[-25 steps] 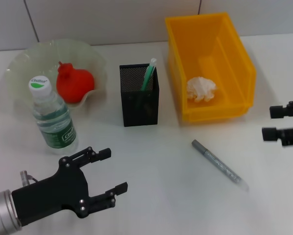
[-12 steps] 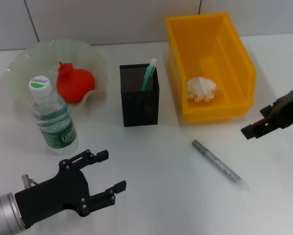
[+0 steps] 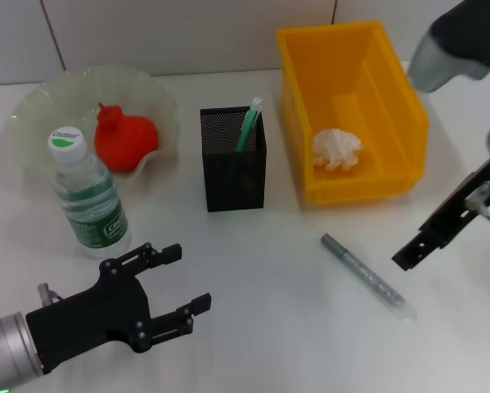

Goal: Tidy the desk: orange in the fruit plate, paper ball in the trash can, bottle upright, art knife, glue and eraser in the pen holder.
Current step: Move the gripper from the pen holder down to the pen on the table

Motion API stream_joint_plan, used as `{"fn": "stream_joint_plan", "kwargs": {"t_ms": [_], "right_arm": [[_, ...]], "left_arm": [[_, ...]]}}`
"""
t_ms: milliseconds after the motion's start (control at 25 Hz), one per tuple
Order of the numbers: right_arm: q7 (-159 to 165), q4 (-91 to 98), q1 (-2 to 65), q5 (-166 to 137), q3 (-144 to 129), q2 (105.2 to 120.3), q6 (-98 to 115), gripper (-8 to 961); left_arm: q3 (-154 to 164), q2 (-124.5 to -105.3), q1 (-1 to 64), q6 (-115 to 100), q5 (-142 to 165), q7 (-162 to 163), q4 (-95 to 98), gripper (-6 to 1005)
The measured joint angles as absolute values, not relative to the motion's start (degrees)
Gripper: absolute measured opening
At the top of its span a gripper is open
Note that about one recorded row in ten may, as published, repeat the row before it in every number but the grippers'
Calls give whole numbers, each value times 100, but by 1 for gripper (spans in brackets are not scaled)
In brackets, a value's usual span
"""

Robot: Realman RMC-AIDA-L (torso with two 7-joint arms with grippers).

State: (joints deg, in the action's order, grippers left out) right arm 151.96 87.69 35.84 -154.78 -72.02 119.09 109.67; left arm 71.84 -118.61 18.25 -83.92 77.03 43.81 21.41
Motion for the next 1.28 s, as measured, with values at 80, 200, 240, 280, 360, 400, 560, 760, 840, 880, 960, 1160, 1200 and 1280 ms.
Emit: {"fn": "stream_joint_plan", "kwargs": {"t_ms": [80, 200, 240, 280, 360, 400, 560, 760, 840, 880, 960, 1160, 1200, 1280], "right_arm": [[15316, 8540, 3654, -15506, -7319, 11916, 10755, 816], [15381, 8071, 3804, -15505, -7346, 11918, 10481, 816], [15392, 7928, 3841, -15502, -7348, 11922, 10405, 816], [15411, 7793, 3876, -15498, -7351, 11926, 10318, 816], [15467, 7573, 3934, -15493, -7386, 11939, 10138, 816], [15494, 7488, 3959, -15493, -7416, 11941, 10074, 816], [15606, 7124, 4046, -15493, -7607, 11947, 9830, 816], [15679, 6849, 4065, -15468, -7769, 11959, 9550, 816], [15719, 6746, 4067, -15414, -7853, 11963, 9437, 807], [15737, 6714, 4068, -15408, -7877, 11963, 9406, 798], [15792, 6636, 4068, -15407, -7913, 11963, 9354, 779], [15842, 6503, 4076, -15362, -7915, 11958, 9238, 733], [15842, 6503, 4076, -15362, -7915, 11958, 9238, 724], [15843, 6491, 4077, -15352, -7903, 11956, 9220, 654]], "left_arm": [[7188, -11862, 1855, -8363, 7702, 4378, 2142, 784], [7190, -11864, 1893, -8334, 7697, 4372, 2143, 784], [7184, -11864, 1898, -8332, 7697, 4360, 2144, 784], [7177, -11866, 1902, -8330, 7697, 4338, 2144, 784], [7162, -11871, 1908, -8326, 7697, 4286, 2144, 784], [7160, -11873, 1912, -8321, 7697, 4261, 2144, 784], [7159, -11874, 1939, -8299, 7697, 4223, 2138, 784], [7175, -11869, 1973, -8278, 7698, 4220, 2107, 784], [7188, -11867, 1973, -8279, 7699, 4219, 2120, 784], [7190, -11866, 1973, -8279, 7699, 4219, 2122, 784], [7198, -11865, 1972, -8281, 7699, 4219, 2127, 784], [7216, -11865, 1970, -8292, 7707, 4218, 2134, 784], [7216, -11865, 1970, -8292, 7707, 4218, 2134, 784], [7217, -11865, 1972, -8301, 7712, 4218, 2138, 784]]}}
